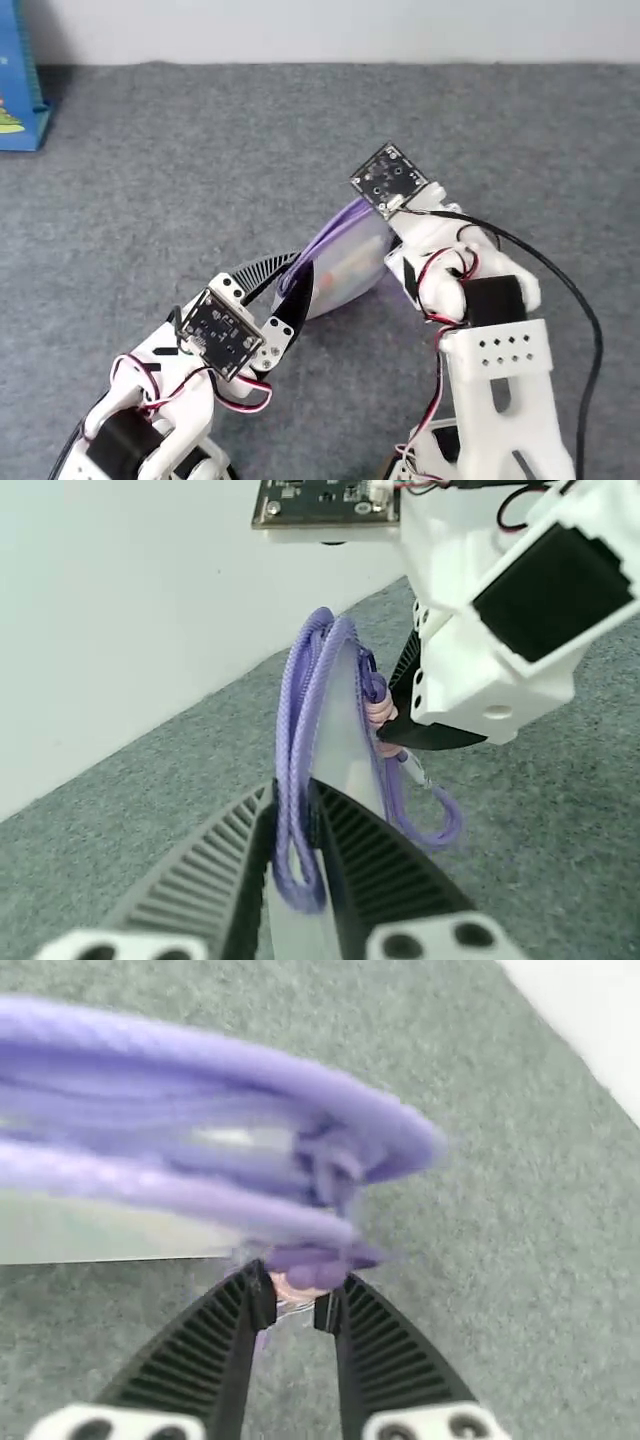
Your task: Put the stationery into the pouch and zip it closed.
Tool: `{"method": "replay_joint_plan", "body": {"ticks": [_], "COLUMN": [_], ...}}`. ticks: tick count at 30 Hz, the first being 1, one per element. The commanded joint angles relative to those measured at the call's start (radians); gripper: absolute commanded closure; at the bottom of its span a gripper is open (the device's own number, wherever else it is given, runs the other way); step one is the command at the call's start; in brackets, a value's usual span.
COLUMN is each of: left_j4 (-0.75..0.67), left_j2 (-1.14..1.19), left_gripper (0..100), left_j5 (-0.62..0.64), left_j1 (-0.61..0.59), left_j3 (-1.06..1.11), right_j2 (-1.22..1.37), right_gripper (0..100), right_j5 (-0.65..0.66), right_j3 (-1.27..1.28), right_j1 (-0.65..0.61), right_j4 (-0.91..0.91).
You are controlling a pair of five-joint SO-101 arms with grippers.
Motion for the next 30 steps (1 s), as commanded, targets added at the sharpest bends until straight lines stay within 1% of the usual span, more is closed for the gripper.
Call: {"method": "replay_joint_plan", "body": {"ticks": [1,6,10,12,15,18,22,25,30], "left_j4": [0.014,0.014,0.014,0.014,0.041,0.074,0.083,0.091,0.101], "left_j2": [0.017,0.017,0.017,0.017,0.017,0.017,0.009,-0.052,-0.21], "left_gripper": [98,98,98,95,87,80,79,79,79], "left_j5": [0.003,0.003,0.003,0.003,0.008,0.008,0.008,0.009,0.02], "left_j1": [-0.015,-0.015,-0.015,-0.015,-0.017,-0.017,-0.017,-0.029,-0.147], "left_j3": [0.084,0.084,0.084,0.084,0.081,0.079,0.076,0.084,0.105], "right_j2": [-0.053,-0.249,-0.4,-0.44,-0.469,-0.479,-0.481,-0.481,-0.481], "right_gripper": [98.9,98.9,98.9,98.8,98.8,98.8,98.8,98.8,98.8], "right_j5": [0.011,0.04,0.04,0.034,0.028,-0.021,-0.048,-0.068,-0.091], "right_j3": [-0.012,-0.012,-0.008,-0.008,-0.008,-0.005,0.005,0.002,0.002], "right_j1": [0.051,0.048,0.042,0.042,0.041,0.007,-0.051,-0.067,-0.067], "right_j4": [-0.008,0.042,0.042,0.039,0.036,0.024,0.001,-0.015,-0.01]}}
